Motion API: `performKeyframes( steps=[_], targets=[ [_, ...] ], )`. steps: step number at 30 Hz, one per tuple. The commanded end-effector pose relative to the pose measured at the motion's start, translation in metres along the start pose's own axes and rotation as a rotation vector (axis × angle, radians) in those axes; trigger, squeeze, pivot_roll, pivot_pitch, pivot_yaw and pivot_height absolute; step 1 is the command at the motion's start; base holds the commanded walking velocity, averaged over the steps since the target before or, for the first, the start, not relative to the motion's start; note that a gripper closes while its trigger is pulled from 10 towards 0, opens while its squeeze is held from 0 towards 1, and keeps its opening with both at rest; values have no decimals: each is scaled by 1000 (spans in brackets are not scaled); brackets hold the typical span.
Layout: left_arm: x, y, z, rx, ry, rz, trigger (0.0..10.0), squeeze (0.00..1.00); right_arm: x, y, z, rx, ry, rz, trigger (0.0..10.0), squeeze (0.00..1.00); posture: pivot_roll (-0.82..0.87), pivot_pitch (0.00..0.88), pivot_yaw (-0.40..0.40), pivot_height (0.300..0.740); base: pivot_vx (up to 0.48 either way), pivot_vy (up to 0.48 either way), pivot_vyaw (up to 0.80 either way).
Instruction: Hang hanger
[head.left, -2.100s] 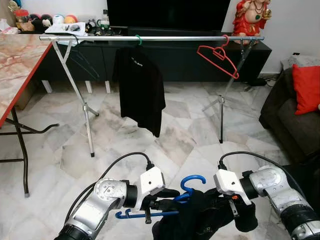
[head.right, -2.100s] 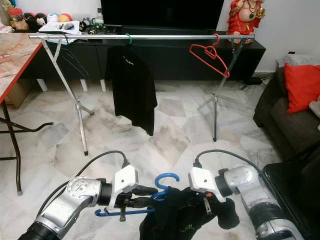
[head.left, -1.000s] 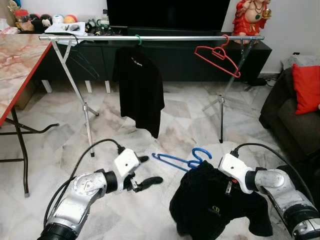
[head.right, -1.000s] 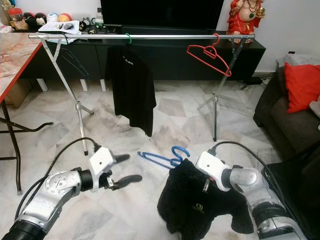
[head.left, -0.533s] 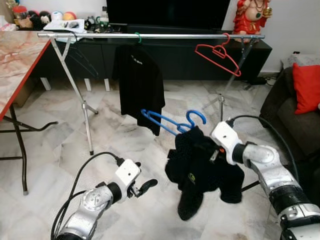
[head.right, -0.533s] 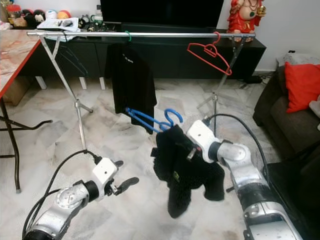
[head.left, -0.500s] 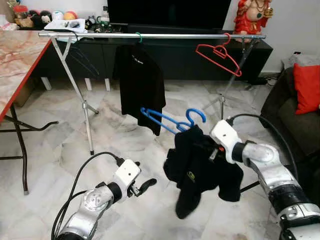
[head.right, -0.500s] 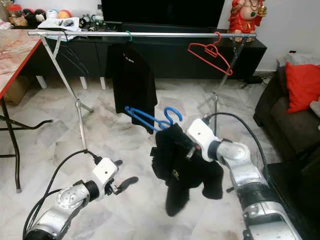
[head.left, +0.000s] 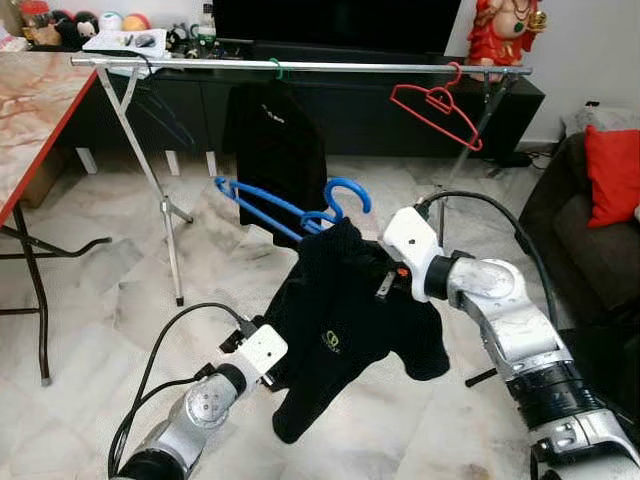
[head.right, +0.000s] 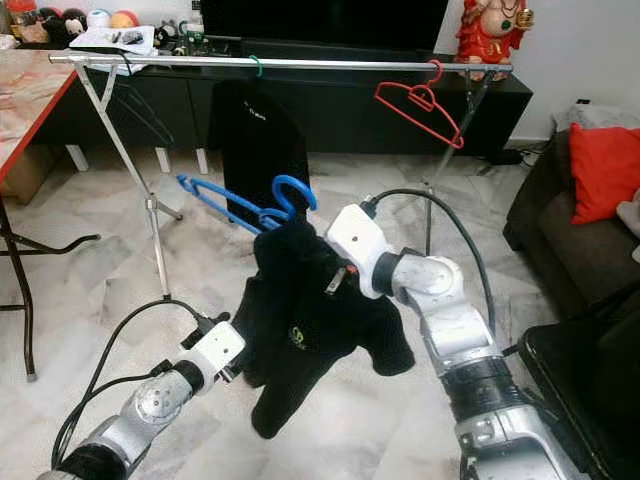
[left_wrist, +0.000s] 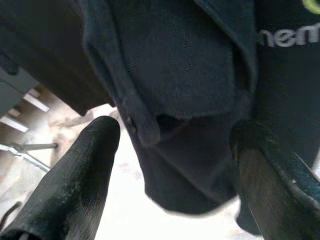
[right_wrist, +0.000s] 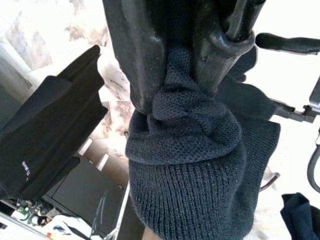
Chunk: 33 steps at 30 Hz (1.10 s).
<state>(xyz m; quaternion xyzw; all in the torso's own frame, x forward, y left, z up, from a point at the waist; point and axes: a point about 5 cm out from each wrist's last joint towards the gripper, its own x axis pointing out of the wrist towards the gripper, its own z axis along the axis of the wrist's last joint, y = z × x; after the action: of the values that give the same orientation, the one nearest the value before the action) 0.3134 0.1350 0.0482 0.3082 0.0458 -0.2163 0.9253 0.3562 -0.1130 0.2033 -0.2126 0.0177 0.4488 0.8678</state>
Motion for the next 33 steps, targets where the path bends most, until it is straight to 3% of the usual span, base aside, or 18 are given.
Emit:
performKeyframes(
  steps=[1,6,15,21,22,23,24,29,30,31,32,33],
  targets=[
    [0,-5,-1,39,-8,8,10000,0,-1,4,14,-24,-44,6,0,0,-66,134,-107,740,0,0,0],
    [3,-5,1,87,-18,39,10000,0,2,10,22,-21,-58,22,0,0,-67,135,-109,740,0,0,0],
    [6,8,10,45,-89,177,10000,0,1,18,26,-25,-59,46,0,0,-68,123,-107,740,0,0,0],
    [5,11,11,44,-107,213,10000,0,1,19,26,-28,-57,50,0,0,-68,118,-106,740,0,0,0],
    [5,11,11,39,-106,213,8980,0,1,19,26,-29,-58,52,0,0,-70,114,-105,740,0,0,0],
    [5,11,11,37,-106,213,8980,0,1,20,26,-30,-58,52,0,0,-69,113,-105,740,0,0,0],
    [6,10,11,34,-103,205,8157,0,0,20,27,-31,-59,54,0,0,-68,112,-105,740,0,0,0],
    [7,4,8,34,-78,175,8235,0,-1,21,29,-37,-61,59,0,0,-71,109,-105,740,0,0,0],
    [7,4,8,36,-78,177,7373,0,-1,21,29,-38,-62,59,0,0,-72,109,-105,740,0,0,0],
    [6,5,8,37,-79,182,4431,0,-1,21,30,-40,-64,61,0,0,-72,109,-105,740,0,0,0],
    [6,5,8,34,-80,184,4431,0,-1,21,30,-41,-65,63,0,0,-72,109,-107,740,0,0,0],
    [7,5,8,33,-80,186,627,0,-1,21,30,-43,-66,65,0,0,-71,111,-108,740,0,0,0]
  ],
)
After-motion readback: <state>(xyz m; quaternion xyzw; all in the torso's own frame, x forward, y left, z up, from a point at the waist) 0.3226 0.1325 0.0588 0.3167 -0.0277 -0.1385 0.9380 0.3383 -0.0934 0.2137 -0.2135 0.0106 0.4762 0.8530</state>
